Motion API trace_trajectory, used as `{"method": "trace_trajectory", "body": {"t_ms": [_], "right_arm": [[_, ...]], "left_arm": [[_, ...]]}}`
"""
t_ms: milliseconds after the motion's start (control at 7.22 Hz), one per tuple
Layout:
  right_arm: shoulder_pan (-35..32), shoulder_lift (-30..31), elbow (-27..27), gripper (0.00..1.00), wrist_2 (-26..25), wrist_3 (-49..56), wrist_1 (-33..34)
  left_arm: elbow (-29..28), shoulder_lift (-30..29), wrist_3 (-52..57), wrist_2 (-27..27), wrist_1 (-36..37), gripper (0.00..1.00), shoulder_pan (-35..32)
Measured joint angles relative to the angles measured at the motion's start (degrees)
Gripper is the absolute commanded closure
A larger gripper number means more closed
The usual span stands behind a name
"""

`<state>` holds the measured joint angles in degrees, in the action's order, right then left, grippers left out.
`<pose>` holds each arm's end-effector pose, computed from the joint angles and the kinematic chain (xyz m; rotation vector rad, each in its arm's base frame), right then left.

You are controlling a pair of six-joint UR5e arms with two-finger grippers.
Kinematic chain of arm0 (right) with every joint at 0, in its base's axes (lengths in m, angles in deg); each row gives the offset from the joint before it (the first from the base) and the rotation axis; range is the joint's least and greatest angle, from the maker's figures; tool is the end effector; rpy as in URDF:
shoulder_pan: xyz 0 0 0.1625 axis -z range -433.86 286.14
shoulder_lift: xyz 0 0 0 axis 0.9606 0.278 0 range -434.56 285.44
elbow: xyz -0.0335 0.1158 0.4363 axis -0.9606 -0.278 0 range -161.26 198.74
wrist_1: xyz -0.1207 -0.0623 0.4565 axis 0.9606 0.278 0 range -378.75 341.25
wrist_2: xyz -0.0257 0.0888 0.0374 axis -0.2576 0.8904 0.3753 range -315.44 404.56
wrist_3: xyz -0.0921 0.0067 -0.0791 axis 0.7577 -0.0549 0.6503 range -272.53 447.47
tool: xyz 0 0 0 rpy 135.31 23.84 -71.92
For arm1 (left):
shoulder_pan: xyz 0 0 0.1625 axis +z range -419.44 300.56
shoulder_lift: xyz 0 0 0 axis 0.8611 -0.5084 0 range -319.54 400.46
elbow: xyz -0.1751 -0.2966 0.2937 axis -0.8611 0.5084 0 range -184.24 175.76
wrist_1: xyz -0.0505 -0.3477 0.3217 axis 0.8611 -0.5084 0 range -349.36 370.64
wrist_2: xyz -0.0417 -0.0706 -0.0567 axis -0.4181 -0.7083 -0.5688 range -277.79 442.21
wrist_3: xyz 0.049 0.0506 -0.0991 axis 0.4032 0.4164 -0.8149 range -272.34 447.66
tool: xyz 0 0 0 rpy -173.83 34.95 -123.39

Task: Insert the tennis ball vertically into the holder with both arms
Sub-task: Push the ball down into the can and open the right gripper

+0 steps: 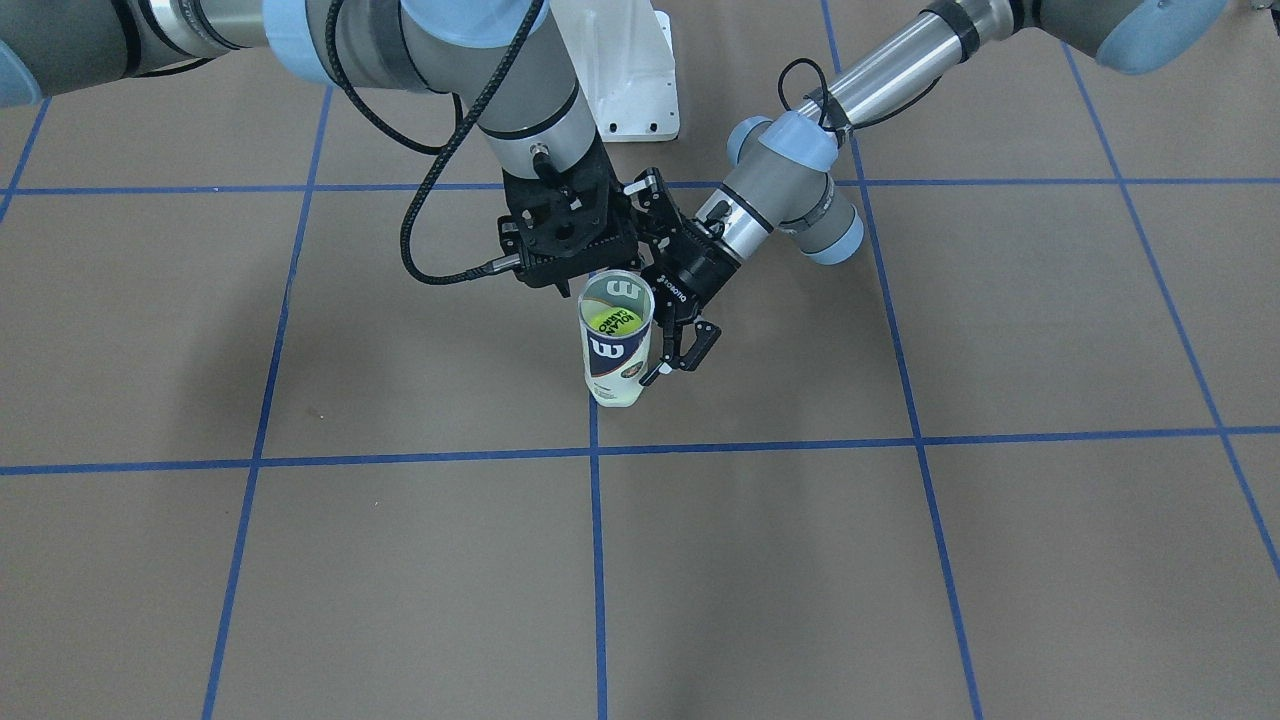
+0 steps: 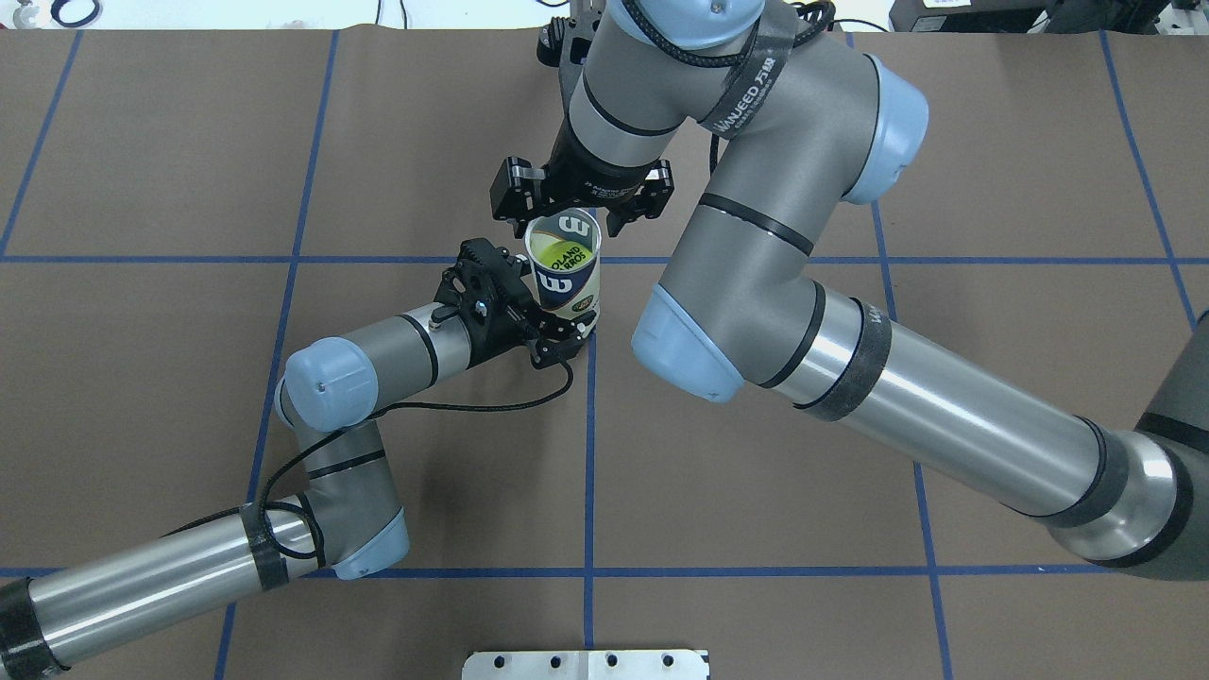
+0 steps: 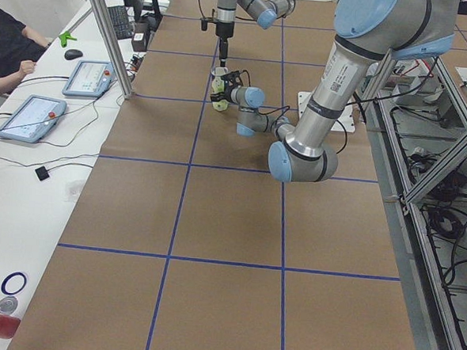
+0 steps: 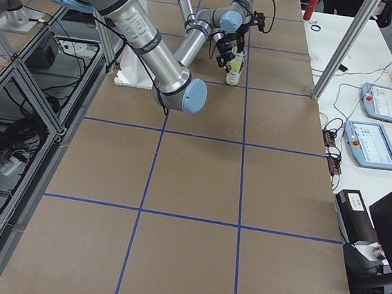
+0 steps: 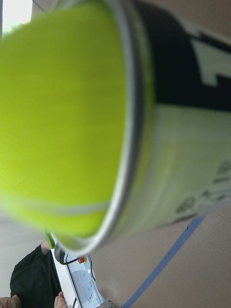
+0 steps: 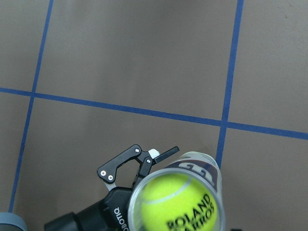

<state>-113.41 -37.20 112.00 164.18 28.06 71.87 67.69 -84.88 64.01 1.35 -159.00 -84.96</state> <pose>-0.5393 -0.5402 0.0367 0.1518 -1.0425 -0.1079 0.6614 -0.4848 0.2826 1.3063 1.0967 0.3986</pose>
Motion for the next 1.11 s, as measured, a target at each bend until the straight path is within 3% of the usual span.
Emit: {"method": "trace_trajectory", "body": {"t_ms": [1108], "right_arm": [[-1.29,0.29,3.35,0.02,0.76,0.0,1.92]], "left_arm": [[0.42,1.82,0.0,-0.19,0.08,0.01,-0.32]]}}
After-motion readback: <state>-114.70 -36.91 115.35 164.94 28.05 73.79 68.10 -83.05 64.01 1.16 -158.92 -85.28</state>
